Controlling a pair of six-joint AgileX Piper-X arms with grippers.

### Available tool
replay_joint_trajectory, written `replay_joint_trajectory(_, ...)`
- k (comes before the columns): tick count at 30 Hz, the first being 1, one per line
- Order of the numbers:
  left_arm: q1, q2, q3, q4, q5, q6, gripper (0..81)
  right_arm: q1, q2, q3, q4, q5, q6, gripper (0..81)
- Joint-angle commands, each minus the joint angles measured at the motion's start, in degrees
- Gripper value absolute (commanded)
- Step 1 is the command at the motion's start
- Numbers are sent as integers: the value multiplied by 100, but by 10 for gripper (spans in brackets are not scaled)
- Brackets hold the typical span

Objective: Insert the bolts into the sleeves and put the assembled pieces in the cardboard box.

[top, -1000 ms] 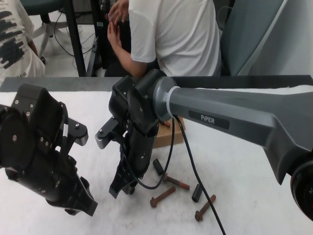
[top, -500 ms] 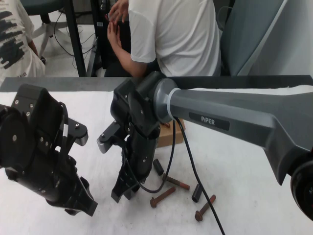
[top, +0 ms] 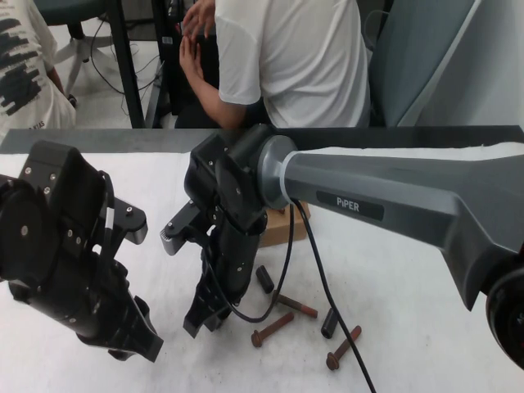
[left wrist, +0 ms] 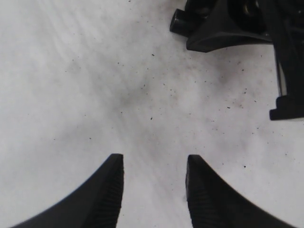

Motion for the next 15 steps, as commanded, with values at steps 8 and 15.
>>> replay_joint_trajectory(8, 6, 6, -2, -6, -48, -38, 397, -17, -6, -3, 29, -12, -315, 6)
replay_joint_trajectory(15, 6, 6, -2, -6, -48, -38, 397, 38, -6, -3, 79, 493, -532, 8)
